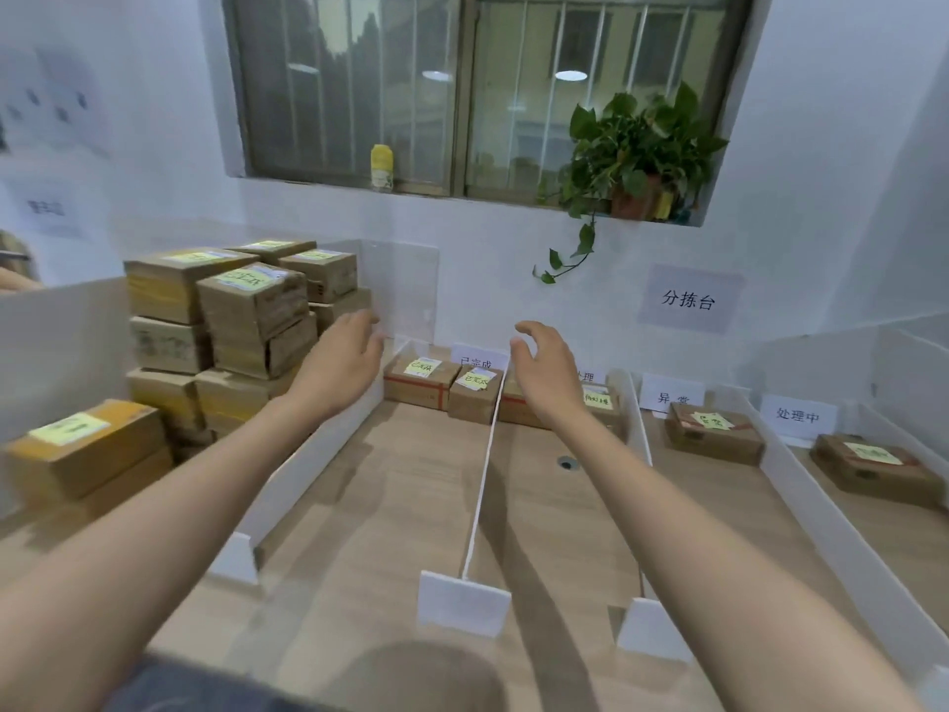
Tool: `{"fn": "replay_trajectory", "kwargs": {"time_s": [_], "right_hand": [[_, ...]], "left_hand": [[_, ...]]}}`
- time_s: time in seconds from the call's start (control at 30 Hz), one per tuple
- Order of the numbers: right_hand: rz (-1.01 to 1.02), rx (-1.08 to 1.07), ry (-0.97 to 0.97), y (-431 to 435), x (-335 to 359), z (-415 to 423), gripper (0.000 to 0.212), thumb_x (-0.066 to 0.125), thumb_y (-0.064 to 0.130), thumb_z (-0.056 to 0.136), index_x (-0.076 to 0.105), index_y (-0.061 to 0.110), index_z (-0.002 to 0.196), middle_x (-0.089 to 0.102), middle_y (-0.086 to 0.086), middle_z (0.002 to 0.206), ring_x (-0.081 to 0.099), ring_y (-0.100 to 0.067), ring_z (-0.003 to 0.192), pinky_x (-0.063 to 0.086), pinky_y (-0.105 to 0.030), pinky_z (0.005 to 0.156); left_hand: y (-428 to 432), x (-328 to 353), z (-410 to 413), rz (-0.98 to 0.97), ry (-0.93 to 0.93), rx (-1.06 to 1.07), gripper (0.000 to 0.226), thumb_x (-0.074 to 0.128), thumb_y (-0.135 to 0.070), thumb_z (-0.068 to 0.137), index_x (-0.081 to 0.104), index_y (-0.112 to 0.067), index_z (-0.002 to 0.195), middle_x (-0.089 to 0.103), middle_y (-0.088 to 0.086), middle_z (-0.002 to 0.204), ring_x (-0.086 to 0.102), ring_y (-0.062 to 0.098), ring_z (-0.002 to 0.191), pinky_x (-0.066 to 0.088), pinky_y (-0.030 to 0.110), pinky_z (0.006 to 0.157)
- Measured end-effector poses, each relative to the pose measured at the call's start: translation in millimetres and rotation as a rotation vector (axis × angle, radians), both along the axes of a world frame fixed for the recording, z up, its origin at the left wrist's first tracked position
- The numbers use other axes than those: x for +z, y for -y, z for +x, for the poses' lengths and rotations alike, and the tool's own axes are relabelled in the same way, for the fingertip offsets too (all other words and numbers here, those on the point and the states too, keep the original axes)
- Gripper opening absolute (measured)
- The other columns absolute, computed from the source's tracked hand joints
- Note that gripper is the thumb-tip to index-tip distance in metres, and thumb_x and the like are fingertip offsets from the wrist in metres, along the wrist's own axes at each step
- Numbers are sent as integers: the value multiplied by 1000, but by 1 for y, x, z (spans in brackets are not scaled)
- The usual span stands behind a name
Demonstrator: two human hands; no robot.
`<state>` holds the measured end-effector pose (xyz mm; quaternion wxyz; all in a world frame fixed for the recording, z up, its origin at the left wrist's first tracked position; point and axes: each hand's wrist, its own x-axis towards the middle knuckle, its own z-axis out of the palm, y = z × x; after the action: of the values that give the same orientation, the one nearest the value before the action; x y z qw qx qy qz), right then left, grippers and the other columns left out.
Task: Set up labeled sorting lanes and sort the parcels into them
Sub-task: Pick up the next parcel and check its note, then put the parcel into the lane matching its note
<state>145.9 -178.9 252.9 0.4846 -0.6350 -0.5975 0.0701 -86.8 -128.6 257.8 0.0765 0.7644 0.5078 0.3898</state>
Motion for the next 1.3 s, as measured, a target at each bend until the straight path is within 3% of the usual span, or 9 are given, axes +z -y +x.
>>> {"fn": "replay_trajectory", "kwargs": {"time_s": [0.1, 0.27, 0.4, 0.53, 0.77, 1.03, 1.3], "right_hand": [[-3, 45, -7, 1, 1, -30, 36, 39, 24, 100, 50, 15, 133, 46, 0, 140, 38, -18, 132, 29, -27, 102], [4, 136, -12, -4, 2, -94, 35, 39, 22, 99, 52, 13, 131, 50, -3, 138, 41, -20, 130, 31, -30, 103], [5, 215, -14, -11, 3, -151, 35, 38, 21, 99, 53, 12, 130, 51, -3, 135, 44, -20, 126, 32, -28, 97], [4, 287, -27, -26, 1, -214, 37, 37, 26, 100, 51, 17, 132, 50, 2, 137, 44, -17, 127, 35, -32, 103], [-14, 346, -39, -59, -4, -321, 36, 38, 28, 100, 50, 19, 134, 50, 2, 137, 43, -16, 128, 35, -31, 101], [-36, 349, -51, -98, -20, -429, 36, 37, 26, 101, 50, 17, 134, 50, 1, 136, 44, -18, 126, 36, -29, 98], [-131, 329, -61, -136, -55, -512, 37, 37, 25, 100, 50, 18, 134, 49, 0, 138, 43, -18, 127, 37, -35, 104]], "left_hand": [[19, 1, -30, 37, -16, 70, 31, 36, -24, 99, 55, -7, 116, 57, 10, 120, 51, 25, 114, 40, 35, 89], [43, 5, -91, 48, -25, 163, 36, 36, -23, 101, 48, -5, 130, 53, 12, 131, 46, 24, 123, 37, 34, 97], [51, 5, -149, 30, -22, 216, 34, 36, -21, 101, 50, -3, 125, 54, 14, 128, 47, 27, 119, 36, 34, 93], [48, 5, -211, 11, -7, 287, 39, 36, -25, 101, 47, -4, 132, 51, 15, 134, 45, 28, 125, 35, 36, 100], [27, 1, -315, -40, -15, 386, 42, 34, -30, 102, 41, -11, 138, 46, 11, 141, 45, 27, 127, 35, 37, 101], [-17, -15, -422, -49, -39, 414, 40, 35, -25, 101, 45, -7, 135, 48, 12, 139, 42, 27, 128, 33, 36, 102], [-53, -48, -500, -129, -53, 387, 38, 38, -24, 100, 47, -6, 132, 50, 13, 135, 42, 27, 127, 34, 39, 105]]}}
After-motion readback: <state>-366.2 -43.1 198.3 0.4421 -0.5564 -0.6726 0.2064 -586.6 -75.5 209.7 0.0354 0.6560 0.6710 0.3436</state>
